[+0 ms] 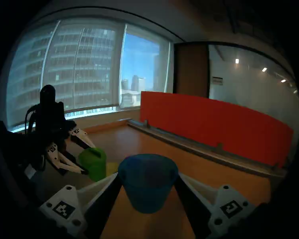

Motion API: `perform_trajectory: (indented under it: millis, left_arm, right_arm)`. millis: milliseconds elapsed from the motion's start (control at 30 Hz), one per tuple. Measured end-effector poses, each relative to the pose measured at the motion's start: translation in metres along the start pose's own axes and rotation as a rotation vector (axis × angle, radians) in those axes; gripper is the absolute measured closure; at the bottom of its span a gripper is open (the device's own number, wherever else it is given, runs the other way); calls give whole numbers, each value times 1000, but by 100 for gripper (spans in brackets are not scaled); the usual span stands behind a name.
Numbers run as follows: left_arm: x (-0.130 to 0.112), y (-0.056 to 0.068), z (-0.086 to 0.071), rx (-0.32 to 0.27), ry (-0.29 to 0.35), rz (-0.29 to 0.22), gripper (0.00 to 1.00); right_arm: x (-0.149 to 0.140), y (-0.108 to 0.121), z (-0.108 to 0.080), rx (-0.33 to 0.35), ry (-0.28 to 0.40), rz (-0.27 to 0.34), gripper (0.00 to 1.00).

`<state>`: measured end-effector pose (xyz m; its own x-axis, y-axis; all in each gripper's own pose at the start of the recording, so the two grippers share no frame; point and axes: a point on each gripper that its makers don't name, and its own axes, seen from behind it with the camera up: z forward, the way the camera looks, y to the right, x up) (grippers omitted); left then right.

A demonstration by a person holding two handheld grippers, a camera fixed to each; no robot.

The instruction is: Pour water

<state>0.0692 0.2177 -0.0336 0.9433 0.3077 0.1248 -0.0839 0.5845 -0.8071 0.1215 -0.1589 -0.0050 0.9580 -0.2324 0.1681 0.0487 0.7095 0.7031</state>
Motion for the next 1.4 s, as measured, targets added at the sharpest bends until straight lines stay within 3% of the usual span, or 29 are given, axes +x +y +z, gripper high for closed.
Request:
perform_trajectory:
  millis: [400, 700, 1400]
  left_arm:
    - [-27, 2, 7, -24, -98, -10, 15]
    - [-45, 6, 12, -43, -164, 17, 15]
    - [-81, 6, 26, -77, -283, 18, 15]
  right_arm:
    - [-36, -5, 6, 19, -84, -6, 9]
    - [-55, -12, 12, 47, -129, -1, 9]
    - [-113, -11, 23, 68, -268, 4, 9]
